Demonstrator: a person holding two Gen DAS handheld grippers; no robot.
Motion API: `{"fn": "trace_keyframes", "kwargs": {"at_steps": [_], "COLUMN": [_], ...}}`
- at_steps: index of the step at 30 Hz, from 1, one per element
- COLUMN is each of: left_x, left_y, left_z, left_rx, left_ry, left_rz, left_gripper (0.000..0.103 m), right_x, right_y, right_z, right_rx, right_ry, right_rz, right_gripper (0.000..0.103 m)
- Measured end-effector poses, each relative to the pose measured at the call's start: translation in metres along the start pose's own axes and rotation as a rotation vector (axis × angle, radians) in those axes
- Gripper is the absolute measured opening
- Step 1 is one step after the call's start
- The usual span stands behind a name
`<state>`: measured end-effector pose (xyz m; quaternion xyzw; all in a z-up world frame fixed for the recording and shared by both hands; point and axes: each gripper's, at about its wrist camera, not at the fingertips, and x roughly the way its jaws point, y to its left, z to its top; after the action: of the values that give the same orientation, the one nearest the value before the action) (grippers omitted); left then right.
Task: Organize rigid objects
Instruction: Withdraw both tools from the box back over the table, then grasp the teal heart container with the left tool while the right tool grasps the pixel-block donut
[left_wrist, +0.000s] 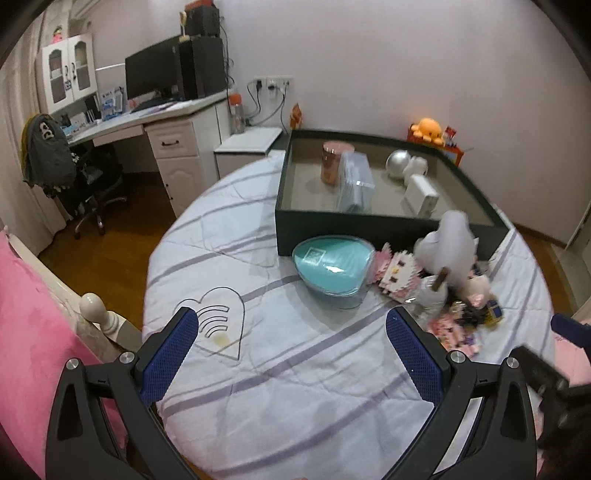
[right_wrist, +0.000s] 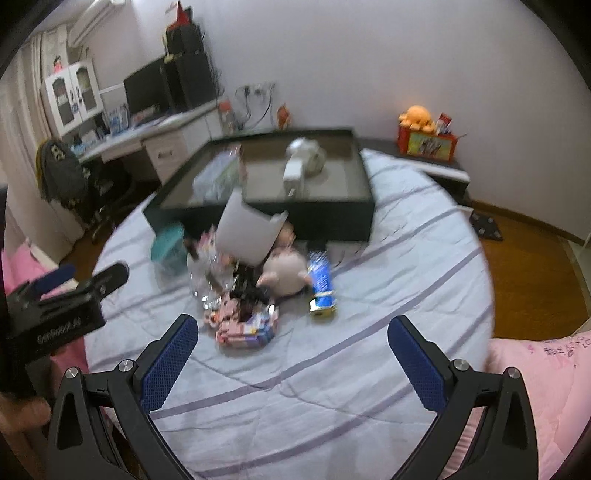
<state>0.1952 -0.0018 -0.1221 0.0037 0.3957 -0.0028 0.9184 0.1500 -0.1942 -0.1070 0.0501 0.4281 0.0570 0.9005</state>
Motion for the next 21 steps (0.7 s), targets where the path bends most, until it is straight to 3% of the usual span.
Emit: {"fn": "trace_keyframes", "kwargs": {"at_steps": [8, 14, 19, 21], "left_x": [0.047, 0.067, 0.085, 0.090], "left_y": [-0.005, -0.014, -0.018, -0.015], "left_z": [0.010, 0.021, 0.027, 0.027], "left_rx": [0.010, 0.036, 0.022, -0.012], "left_ry": [0.058, 0.072, 0.102, 0.115], "left_rz": [0.008, -0.012, -0.031, -0.059], "left_gripper": [0.103, 0.103, 0.103, 0.100], "right_x": [0.048, 0.067, 0.069, 0.068], "right_y": [0.018, 0.020, 0.023, 0.023], "right_z": [-0.009, -0.010, -0.008, -0.007], "right_rx": [-0.037, -0.032, -0.059, -0.076], "right_ry": [0.090, 0.095, 0.081, 0.078], "right_rz": [0.052, 0.055, 0.044, 0.038], "right_gripper": [0.103, 0.098, 0.086, 0.077]}}
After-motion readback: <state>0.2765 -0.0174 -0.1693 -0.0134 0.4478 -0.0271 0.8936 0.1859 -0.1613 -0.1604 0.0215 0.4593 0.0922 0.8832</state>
